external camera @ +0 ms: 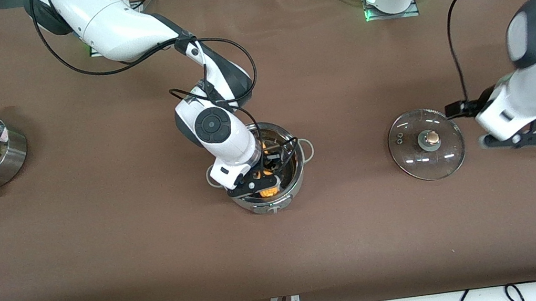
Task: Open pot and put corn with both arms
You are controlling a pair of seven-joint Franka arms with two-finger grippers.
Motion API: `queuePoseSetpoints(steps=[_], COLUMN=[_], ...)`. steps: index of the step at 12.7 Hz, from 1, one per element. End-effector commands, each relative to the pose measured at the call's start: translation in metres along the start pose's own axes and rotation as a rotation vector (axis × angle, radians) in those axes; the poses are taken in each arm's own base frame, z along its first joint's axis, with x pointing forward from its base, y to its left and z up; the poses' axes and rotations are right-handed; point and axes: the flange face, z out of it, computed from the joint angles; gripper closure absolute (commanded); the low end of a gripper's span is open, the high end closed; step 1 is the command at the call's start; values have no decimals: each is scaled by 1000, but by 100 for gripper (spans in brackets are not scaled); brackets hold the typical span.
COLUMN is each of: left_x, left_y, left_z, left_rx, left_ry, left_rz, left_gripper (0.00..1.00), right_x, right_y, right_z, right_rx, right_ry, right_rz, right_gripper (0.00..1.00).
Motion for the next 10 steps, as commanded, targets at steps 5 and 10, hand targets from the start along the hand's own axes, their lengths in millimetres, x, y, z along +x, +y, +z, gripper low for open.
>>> queuePoseSetpoints(steps=[5,10], left_x=[-71,-93], left_y=[-13,-23], left_z=[-87,-78], left_rx=[-1,-10], left_ry=[99,151], left_rz=[-78,-104], left_gripper=[0,0], right_x=[15,36], right_y=[50,201], right_z=[-140,-246], right_rx=[-118,-197], right_ry=[-53,-143], right_rz=[46,70], right_gripper=[0,0])
